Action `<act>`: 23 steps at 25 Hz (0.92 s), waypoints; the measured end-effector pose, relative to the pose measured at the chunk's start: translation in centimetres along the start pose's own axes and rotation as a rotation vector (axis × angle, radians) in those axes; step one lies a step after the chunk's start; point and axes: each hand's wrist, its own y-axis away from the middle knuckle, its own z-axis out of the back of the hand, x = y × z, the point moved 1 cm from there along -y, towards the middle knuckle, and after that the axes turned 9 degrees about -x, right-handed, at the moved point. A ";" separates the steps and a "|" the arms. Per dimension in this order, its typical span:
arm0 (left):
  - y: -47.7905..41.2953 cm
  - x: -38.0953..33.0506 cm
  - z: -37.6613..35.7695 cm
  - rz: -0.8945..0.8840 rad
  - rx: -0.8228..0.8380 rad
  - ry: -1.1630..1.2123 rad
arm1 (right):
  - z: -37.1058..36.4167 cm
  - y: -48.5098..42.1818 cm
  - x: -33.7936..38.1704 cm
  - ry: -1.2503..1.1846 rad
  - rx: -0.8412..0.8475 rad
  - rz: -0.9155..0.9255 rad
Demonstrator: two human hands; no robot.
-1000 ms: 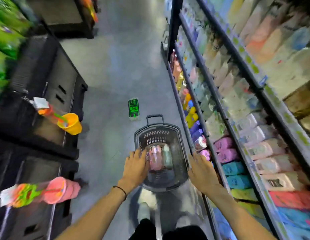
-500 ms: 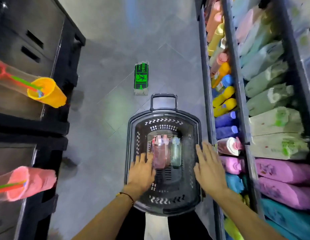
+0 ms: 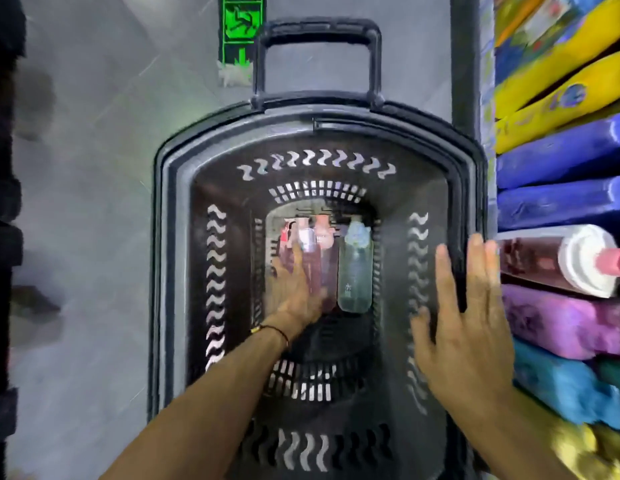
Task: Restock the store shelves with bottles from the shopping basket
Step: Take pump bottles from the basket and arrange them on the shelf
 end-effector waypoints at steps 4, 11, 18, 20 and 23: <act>-1.5 0.1 -2.8 0.111 -0.030 0.126 | -0.1 -0.2 0.2 0.001 -0.050 -0.020; -1.7 0.1 -3.8 0.131 -0.053 0.469 | 0.1 -0.2 0.5 0.031 -0.051 -0.042; 3.5 1.7 4.4 0.331 0.097 1.145 | 1.0 -0.4 1.0 0.059 -0.006 -0.069; 5.9 2.8 7.5 0.340 0.110 1.232 | 1.3 -0.4 2.1 0.020 -0.018 -0.059; 9.0 5.0 11.9 0.324 0.114 1.350 | 0.6 -0.1 5.3 0.002 -0.011 0.000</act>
